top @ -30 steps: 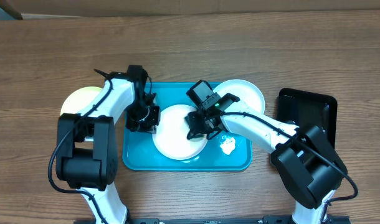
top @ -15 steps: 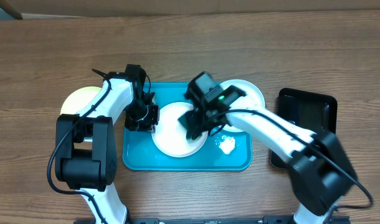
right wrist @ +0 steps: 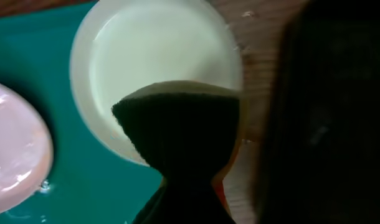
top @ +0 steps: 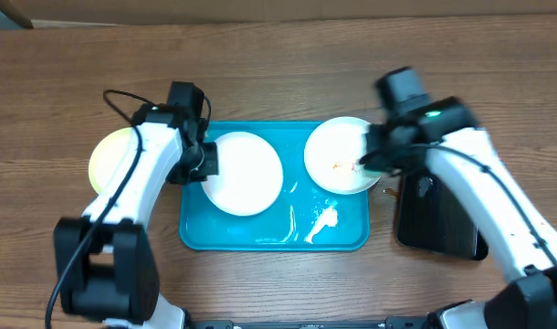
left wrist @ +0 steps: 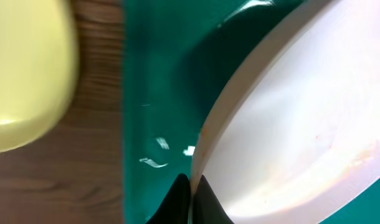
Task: Clean dirty plates on tray and stack at the side
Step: 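Return the sponge with the right gripper above the black tray, then lift the white plate with the left gripper and stack it on the yellow plate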
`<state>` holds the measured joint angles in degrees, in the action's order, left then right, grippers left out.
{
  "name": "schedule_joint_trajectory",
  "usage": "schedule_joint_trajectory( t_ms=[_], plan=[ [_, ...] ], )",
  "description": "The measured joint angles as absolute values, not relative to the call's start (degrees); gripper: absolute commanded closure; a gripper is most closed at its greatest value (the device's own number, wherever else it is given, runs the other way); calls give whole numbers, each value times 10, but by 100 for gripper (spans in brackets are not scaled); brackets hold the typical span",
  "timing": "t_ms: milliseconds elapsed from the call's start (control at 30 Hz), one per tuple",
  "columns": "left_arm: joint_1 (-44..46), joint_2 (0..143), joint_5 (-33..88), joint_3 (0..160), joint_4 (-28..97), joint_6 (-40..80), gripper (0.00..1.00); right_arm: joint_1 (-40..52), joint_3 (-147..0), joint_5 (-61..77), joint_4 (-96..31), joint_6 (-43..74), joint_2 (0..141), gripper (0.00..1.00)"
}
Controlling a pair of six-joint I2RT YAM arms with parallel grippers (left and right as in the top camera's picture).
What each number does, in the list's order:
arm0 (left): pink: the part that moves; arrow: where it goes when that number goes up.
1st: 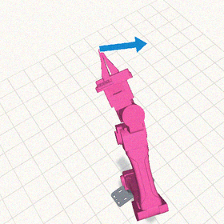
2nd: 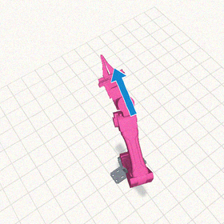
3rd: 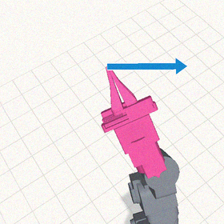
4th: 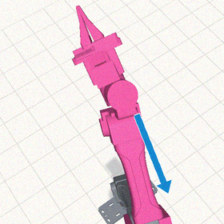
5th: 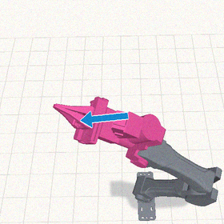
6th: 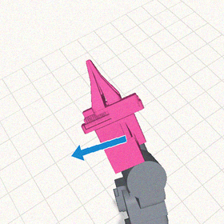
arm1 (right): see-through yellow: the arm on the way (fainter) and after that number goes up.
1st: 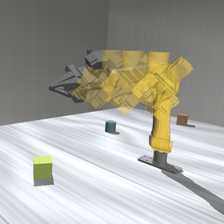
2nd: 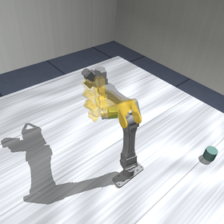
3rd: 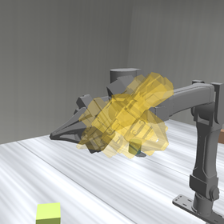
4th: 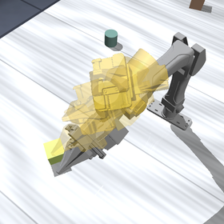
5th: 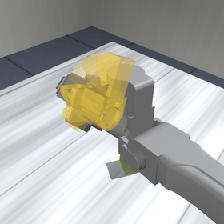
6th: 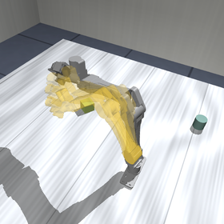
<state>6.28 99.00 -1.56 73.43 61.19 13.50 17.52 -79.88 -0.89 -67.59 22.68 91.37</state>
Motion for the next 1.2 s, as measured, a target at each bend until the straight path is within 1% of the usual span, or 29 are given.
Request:
schedule_joint_trajectory(
  t_ms=[100, 233, 367, 700, 900, 1033, 1200],
  plan=[
    [63, 942, -66, 734, 617, 162, 96, 113, -799, -24, -710, 231, 906, 96],
    [74, 875, -131, 734, 617, 184, 96, 34, -799, -35, -724, 228, 906, 96],
    [110, 833, -204, 734, 617, 196, 96, -10, -792, -38, -726, 220, 906, 96],
    [269, 822, -434, 734, 615, 222, 96, -22, -688, -34, -682, 203, 906, 96],
    [354, 822, -566, 734, 615, 224, 96, -22, -672, -34, -668, 201, 906, 96],
    [392, 822, -622, 734, 614, 224, 96, -22, -672, -34, -667, 199, 906, 96],
    [403, 822, -650, 734, 613, 224, 96, -22, -672, -34, -667, 198, 906, 96]
  ],
)
